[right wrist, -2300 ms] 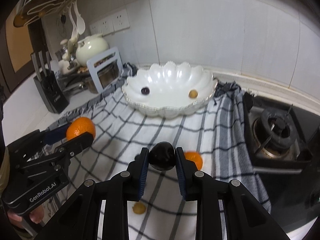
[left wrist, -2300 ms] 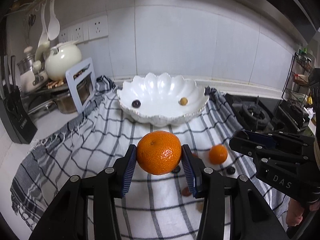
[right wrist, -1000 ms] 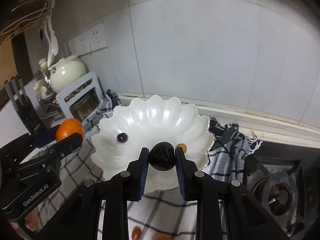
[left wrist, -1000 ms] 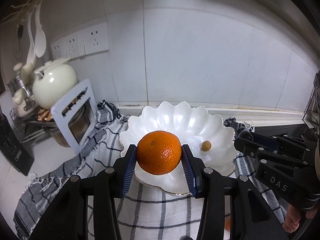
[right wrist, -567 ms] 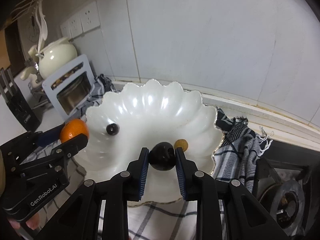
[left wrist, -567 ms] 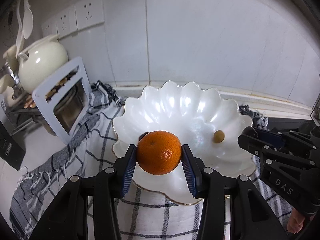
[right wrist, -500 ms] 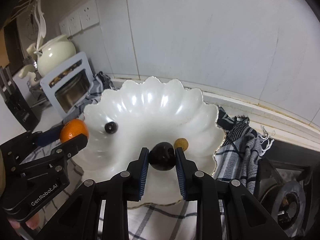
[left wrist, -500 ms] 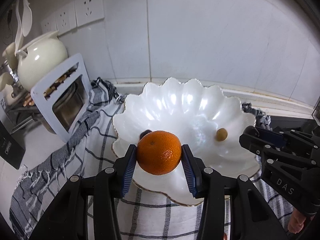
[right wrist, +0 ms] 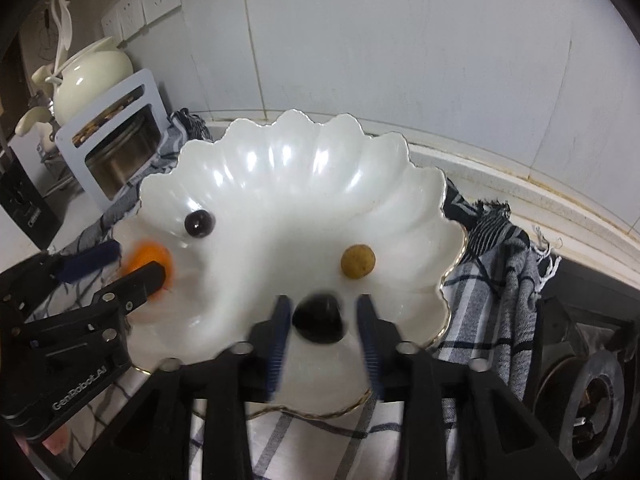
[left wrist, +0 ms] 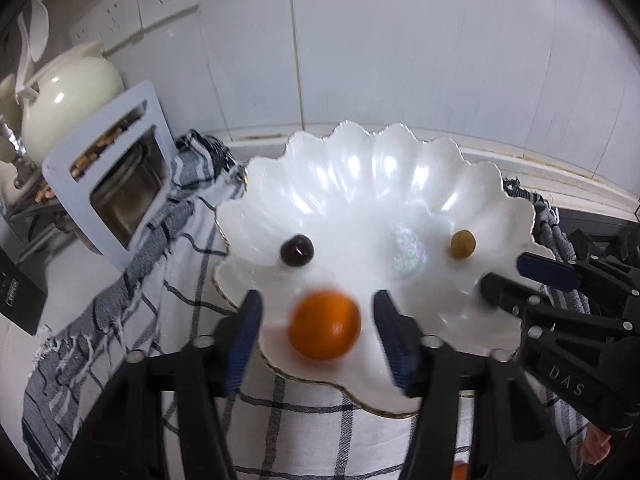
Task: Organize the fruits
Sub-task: 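Carry the mandarin and plum into the white bowl and release both, then withdraw both open grippers from the bowl toward the remaining fruits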
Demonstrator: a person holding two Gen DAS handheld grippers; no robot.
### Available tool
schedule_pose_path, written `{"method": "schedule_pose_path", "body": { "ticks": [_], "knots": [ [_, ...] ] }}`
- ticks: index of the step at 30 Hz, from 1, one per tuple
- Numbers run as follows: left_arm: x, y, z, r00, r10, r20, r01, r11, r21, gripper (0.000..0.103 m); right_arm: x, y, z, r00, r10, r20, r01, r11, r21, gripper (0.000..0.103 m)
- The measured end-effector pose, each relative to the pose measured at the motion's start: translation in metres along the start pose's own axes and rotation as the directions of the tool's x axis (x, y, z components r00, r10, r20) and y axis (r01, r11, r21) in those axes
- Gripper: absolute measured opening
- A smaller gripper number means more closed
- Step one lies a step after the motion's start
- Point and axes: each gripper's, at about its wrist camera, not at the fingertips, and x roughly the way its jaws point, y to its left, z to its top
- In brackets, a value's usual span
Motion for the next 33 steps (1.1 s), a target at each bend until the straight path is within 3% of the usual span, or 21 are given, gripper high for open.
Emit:
{"method": "schedule_pose_path", "body": {
  "ticks": [5,14,25,33],
  "knots": [
    [-0.015,0.005,0.002,0.999,0.022,0.036,-0.022,1.0,0.004,0.064,-0.008,-0.002,-0.003,1.0,-0.003,0.005,0.003,1.0,0.021,0.046],
    [-0.068,0.014,-0.003,0.993,0.011,0.117,-0.011,1.0,0.006,0.07,-0.058,0.008,-0.015,0.995,-0.006,0.096,0.002,0.999,0.041,0.046],
    [-0.132,0.014,-0.026,0.977,-0.027,0.21,0.02,0.999,0.032,0.071,-0.126,0.022,-0.043,0.976,-0.05,0.214,0.039,0.998,0.057,0.046],
    [-0.166,0.006,-0.043,0.968,-0.044,0.246,0.04,0.999,0.018,0.071,-0.161,0.024,-0.061,0.964,-0.037,0.263,0.026,0.999,0.048,0.046]
  ]
}}
